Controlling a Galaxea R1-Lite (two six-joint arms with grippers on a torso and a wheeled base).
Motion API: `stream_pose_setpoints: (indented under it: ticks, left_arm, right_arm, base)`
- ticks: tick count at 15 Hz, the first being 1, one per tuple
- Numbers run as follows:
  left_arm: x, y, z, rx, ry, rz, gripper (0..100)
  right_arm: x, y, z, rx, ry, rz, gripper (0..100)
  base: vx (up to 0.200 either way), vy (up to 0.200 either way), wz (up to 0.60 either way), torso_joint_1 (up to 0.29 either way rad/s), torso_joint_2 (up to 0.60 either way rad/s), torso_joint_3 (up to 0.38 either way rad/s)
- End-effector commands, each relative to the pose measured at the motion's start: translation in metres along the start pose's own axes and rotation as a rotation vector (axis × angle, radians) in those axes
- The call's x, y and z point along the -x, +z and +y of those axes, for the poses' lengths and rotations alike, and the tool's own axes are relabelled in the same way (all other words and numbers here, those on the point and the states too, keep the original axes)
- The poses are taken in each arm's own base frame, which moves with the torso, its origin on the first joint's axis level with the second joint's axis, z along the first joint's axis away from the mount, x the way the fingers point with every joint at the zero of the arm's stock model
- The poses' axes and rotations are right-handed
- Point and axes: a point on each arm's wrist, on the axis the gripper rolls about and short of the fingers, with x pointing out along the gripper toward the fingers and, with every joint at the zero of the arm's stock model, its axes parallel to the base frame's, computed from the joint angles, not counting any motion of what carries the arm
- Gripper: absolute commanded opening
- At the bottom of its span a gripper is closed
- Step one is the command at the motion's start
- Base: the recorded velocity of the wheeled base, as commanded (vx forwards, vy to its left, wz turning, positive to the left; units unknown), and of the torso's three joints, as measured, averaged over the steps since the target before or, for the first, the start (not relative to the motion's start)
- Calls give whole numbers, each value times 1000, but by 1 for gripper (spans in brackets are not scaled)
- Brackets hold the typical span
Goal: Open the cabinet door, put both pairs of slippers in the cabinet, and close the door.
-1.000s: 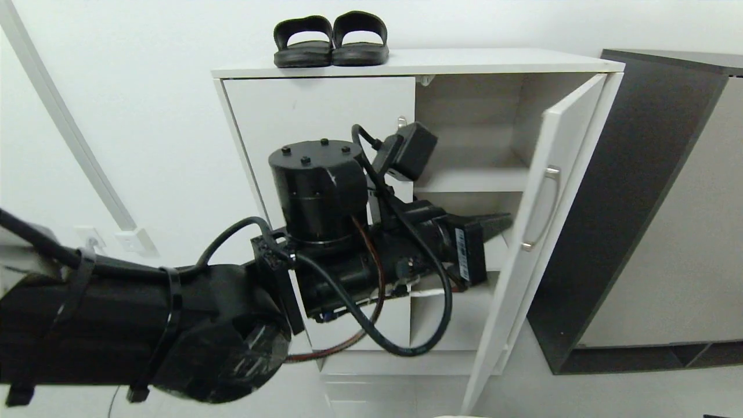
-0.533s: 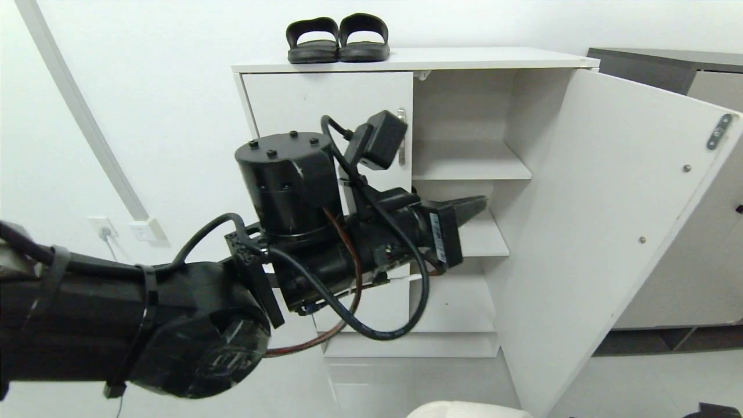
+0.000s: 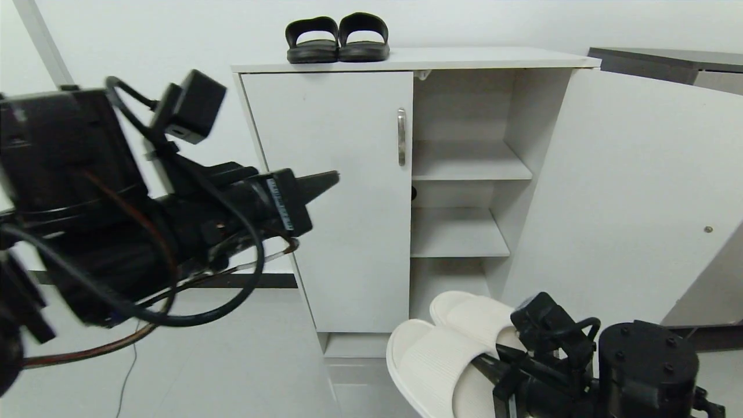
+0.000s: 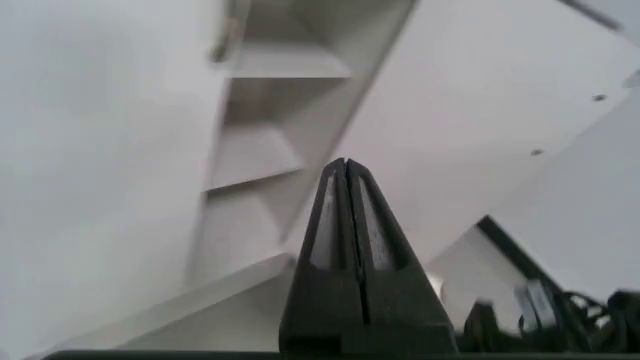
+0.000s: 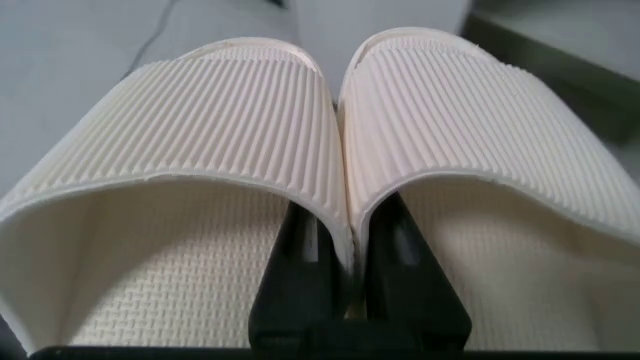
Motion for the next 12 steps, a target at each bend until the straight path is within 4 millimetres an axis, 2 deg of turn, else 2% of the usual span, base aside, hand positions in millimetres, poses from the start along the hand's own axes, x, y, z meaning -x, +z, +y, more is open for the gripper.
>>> stream_pose_setpoints:
  ticks: [1,3,5,7,9,12]
  left_arm:
    - [91,11,6,-66,149,-69,0]
    - [133,-2,16,-80,277,-77,0]
    - [166,-17,23,-83,429,-98,0]
    - [191,-35,28,-86,596,-140,0]
    - [216,-62,29,-139,690,-174,0]
    - [236,-102,33,-172,857,-197,0]
  right_arm:
    - [-24,0,1,-4,-82,-5,0]
    - [-35,9,0,-15,-164,-45,0]
    - [-42,13,-3,-25,-219,-66,0]
    - [-48,13,-7,-28,-265,-66,0]
    - [-48,11,-7,-28,-267,-59,0]
    - [-48,10,-8,-27,-269,-57,0]
  base:
    - [0,0,0,0,0,0]
    - [0,0,0,0,0,0]
    - [0,0,0,0,0,0]
    - [0,0,0,0,0,0]
    - [0,0,0,0,0,0]
    - [0,0,0,0,0,0]
